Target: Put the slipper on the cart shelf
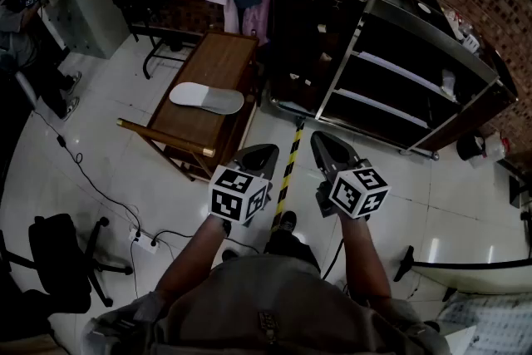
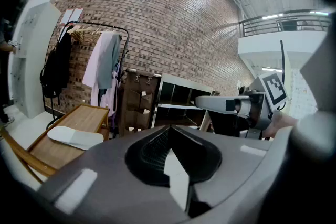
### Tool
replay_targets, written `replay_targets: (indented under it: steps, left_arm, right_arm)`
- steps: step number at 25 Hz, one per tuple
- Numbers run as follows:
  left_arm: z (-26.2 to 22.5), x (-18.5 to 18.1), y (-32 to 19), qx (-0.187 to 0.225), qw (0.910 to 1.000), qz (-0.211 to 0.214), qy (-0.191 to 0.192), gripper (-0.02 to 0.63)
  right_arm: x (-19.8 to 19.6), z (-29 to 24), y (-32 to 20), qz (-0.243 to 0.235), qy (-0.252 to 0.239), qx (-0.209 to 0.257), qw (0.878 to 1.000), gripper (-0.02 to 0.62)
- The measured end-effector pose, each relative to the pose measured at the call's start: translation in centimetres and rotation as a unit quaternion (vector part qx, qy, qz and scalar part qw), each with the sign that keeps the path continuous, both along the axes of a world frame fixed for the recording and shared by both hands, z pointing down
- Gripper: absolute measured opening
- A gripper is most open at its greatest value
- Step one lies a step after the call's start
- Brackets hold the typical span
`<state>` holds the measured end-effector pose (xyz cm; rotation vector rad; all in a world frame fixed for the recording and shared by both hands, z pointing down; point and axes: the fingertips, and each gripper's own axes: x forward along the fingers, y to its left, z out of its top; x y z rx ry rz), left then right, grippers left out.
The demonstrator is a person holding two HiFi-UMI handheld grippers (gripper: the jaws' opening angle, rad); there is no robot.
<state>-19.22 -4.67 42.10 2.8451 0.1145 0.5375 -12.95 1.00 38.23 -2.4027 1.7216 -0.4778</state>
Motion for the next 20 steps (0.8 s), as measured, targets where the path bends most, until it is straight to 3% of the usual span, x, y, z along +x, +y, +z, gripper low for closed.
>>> replay_targets:
  steps: [11,20]
  left_arm:
    - [1.8,12.1,-1.1,0.011,0.9991,-0.039,-0.014,0.008]
    - [2.7,15.4,-5.8,0.011,0.9926,-0.115,-0.036,0.008]
  right_arm:
    - [11.3,2.7,-1.4,-0.077,0.016,-0.024,0.997,0.0]
    - [15.5,3.7,-5.8,-0.138,0.009,-0.021,0.99,0.0]
